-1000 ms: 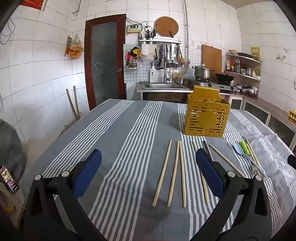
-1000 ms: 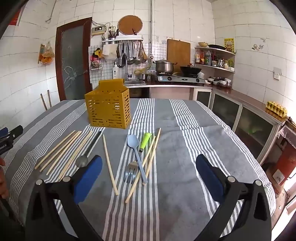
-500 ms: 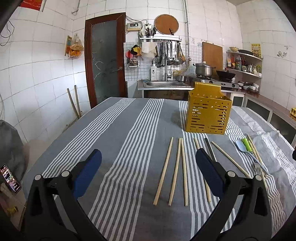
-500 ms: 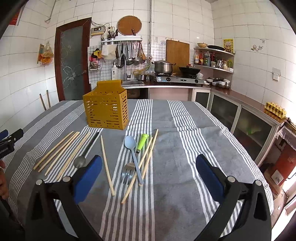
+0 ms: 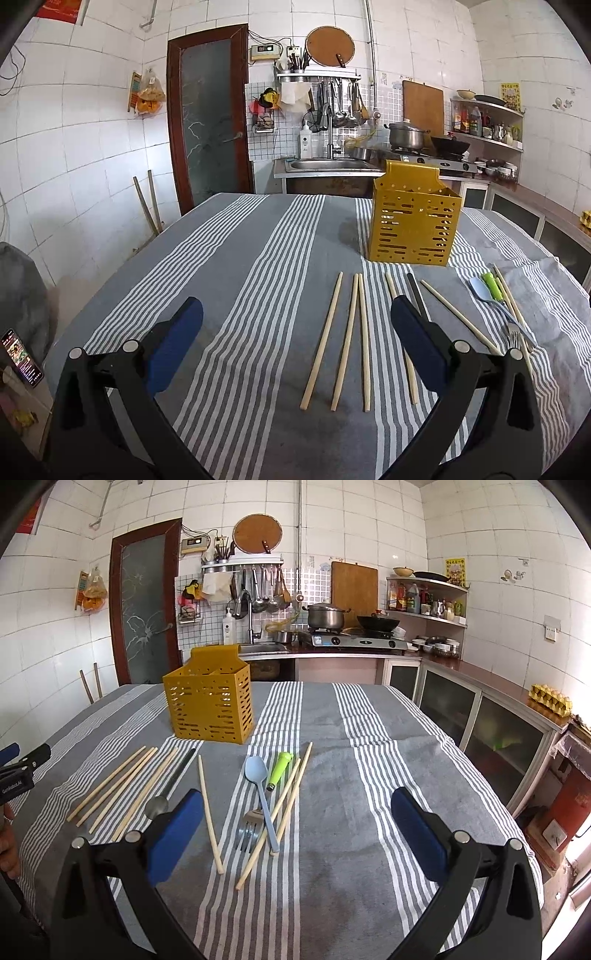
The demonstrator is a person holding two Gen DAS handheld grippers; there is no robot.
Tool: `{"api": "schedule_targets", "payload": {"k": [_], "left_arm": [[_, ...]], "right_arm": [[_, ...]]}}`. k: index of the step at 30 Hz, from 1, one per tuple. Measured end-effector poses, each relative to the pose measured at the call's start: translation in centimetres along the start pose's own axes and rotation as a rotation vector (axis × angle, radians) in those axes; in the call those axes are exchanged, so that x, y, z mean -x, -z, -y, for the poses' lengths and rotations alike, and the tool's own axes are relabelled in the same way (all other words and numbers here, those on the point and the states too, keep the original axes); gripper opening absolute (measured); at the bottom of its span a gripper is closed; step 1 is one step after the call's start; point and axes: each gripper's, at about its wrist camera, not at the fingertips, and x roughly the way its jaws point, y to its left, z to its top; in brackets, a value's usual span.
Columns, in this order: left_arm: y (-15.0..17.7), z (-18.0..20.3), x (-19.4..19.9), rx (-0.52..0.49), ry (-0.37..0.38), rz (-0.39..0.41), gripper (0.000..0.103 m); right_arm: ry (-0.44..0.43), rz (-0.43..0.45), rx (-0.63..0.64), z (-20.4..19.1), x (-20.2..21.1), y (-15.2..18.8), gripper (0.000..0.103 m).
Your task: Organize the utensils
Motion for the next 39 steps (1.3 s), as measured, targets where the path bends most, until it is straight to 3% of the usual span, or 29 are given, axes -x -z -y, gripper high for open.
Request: {"api": "schedule_targets", "payload": {"k": [34,39], "left_arm": [[-0.1,-0.1,-1.2,-0.013,0.007,-0.021,0.098],[-0.7,-0.2,-1.7,-0.024,0.025,-0.013,0.098]], "right_arm": [[-0.009,-0.008,0.005,-0.4,-0.6,-0.4,0.099],[-0.041,-0.024,0.000,-0.5,-1.3,-0.9,0.099]]}}
